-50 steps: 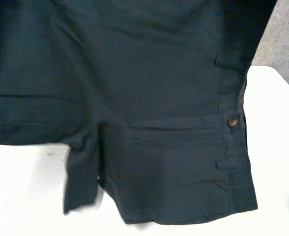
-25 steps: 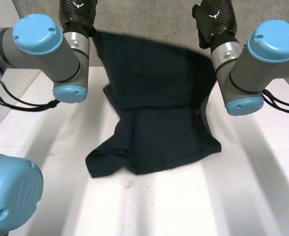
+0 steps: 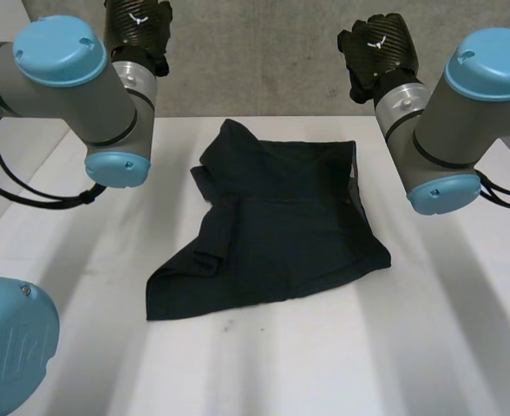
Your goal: Fold the shorts.
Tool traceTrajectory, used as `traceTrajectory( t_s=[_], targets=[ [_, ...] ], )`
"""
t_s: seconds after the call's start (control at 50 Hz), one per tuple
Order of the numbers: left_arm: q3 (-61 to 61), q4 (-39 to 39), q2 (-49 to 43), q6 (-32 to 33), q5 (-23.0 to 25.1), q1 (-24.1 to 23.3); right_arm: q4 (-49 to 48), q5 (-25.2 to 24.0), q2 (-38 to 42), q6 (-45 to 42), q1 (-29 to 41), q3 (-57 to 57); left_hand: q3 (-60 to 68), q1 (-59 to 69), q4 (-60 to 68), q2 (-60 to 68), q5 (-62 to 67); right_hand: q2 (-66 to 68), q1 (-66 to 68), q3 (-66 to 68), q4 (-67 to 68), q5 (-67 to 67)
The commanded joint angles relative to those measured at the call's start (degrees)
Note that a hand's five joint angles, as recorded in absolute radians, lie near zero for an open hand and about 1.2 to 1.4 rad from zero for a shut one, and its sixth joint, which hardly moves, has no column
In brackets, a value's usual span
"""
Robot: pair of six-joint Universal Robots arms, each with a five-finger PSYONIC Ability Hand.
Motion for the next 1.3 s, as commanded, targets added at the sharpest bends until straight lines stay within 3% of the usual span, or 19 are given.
traceTrajectory(
  t_s=[0.02, 0.36, 0.62, 0.7, 0.78, 0.94, 1.3],
  targets=[
    [-52.4, -5.1, 21.3, -5.8, -3.4, -9.1, 9.8, -6.6, -14.2, -4.7, -0.4, 41.3, -39.9, -40.8, -40.2, -40.1, -39.2, -39.5, -32.4, -39.3, -39.7, -39.1],
    [-54.0, -1.8, 24.5, -13.1, -3.5, -7.6, 5.2, -6.8, -16.2, 2.2, -2.0, 42.6, -43.1, -44.0, -43.4, -43.3, -42.4, -39.5, -32.4, -39.3, -39.7, -39.1],
    [-55.6, -0.4, 30.4, -13.2, -3.6, -7.4, 5.3, -5.4, -18.7, 2.8, -1.6, 39.7, -43.4, -44.4, -43.7, -43.6, -42.8, -39.5, -32.4, -39.3, -39.7, -39.1],
    [-54.8, -0.4, 32.7, -13.2, -3.5, -6.6, 6.1, -0.1, -20.7, 5.8, -1.2, 36.0, -43.4, -44.4, -43.7, -43.6, -42.8, -39.5, -32.4, -39.3, -39.7, -39.1],
    [-54.7, -0.7, 36.0, -13.2, -3.4, -5.4, 6.2, 2.3, -22.9, 7.8, -1.0, 35.5, -43.4, -44.4, -43.7, -43.6, -42.8, -39.5, -32.4, -39.3, -39.7, -39.1],
    [-55.4, -0.7, 41.9, -13.1, -3.1, -5.1, 5.7, 2.3, -25.8, 8.2, -1.4, 36.3, -43.6, -44.5, -43.9, -43.8, -42.9, -39.5, -32.4, -39.3, -39.7, -39.1],
    [-55.9, -0.8, 42.0, -13.1, -3.2, -5.0, 5.6, 2.0, -28.9, 8.1, -1.0, 37.2, -43.6, -44.5, -43.9, -43.8, -42.9, -39.5, -32.4, -39.3, -39.7, -39.1]
  ],
)
